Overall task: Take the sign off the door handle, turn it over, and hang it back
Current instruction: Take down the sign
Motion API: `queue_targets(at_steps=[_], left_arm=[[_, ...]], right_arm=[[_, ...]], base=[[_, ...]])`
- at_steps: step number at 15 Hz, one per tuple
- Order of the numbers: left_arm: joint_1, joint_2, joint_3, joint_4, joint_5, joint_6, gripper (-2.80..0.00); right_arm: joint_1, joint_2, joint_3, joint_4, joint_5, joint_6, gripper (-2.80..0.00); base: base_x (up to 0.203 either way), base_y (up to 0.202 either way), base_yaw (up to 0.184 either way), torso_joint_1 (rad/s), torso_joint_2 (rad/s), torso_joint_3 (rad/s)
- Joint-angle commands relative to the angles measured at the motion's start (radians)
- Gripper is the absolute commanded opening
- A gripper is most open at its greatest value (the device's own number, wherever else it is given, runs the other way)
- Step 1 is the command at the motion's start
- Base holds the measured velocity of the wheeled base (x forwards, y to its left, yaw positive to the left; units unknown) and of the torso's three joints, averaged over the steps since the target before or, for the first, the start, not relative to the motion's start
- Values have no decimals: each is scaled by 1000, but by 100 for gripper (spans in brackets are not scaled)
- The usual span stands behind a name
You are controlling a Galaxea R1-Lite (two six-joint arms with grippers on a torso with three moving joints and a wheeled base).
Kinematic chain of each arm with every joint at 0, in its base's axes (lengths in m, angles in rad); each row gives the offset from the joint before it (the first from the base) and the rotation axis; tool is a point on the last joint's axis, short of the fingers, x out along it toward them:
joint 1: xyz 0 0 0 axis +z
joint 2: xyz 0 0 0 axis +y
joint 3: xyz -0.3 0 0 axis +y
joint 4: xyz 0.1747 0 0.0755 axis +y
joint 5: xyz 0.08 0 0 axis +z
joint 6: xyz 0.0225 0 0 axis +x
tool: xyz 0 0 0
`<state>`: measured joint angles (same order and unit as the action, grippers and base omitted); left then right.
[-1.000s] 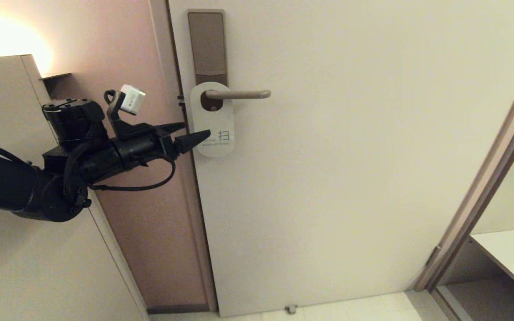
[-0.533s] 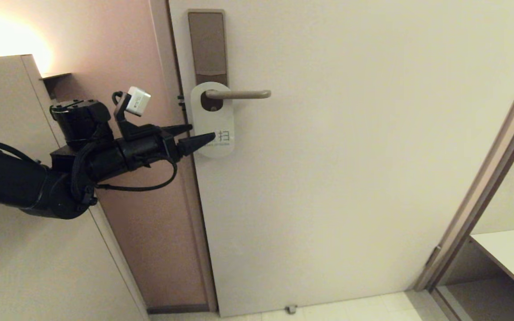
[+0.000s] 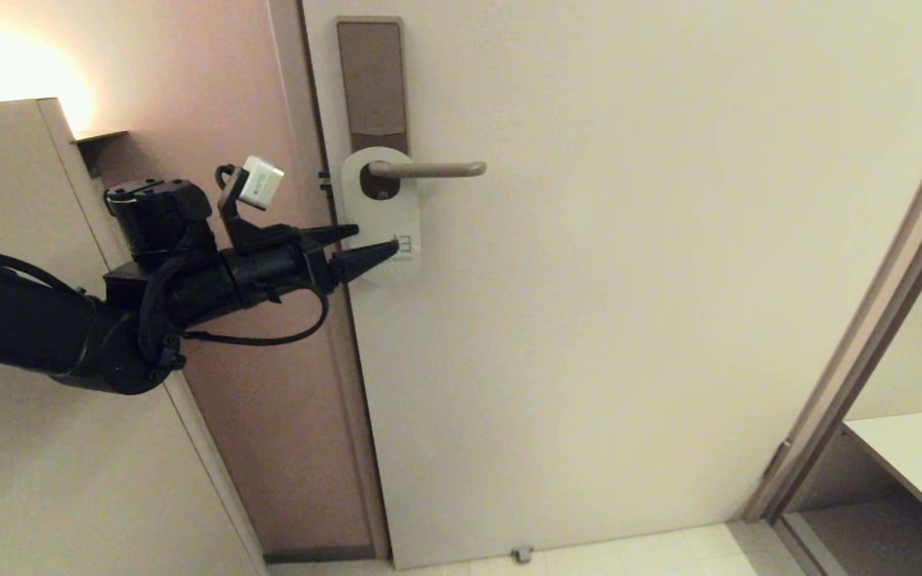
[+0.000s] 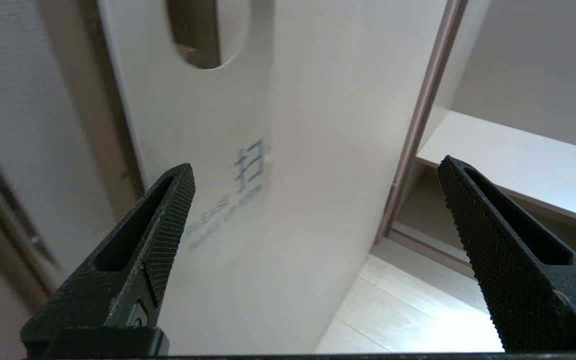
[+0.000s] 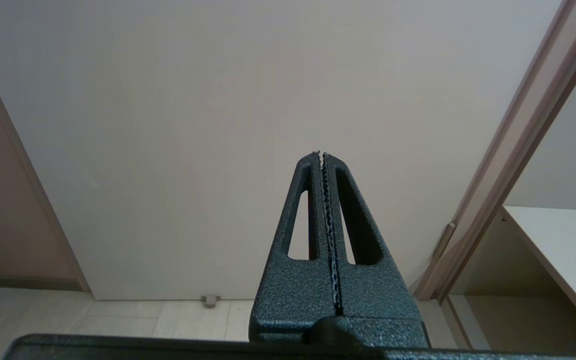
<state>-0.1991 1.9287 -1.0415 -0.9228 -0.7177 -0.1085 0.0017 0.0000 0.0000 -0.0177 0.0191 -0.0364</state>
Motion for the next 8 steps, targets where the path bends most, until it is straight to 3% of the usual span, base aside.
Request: queue_targets(at_steps=[1, 8], left_arm=[[-10, -2, 0, -5, -3, 0, 0], [15, -6, 0, -8, 11, 4, 0]], right_arm=[[0, 0, 0, -1, 1, 0, -280], [0, 0, 0, -1, 1, 0, -280]], base=[[0, 0, 0, 0, 0, 0], [0, 0, 0, 0, 0, 0]])
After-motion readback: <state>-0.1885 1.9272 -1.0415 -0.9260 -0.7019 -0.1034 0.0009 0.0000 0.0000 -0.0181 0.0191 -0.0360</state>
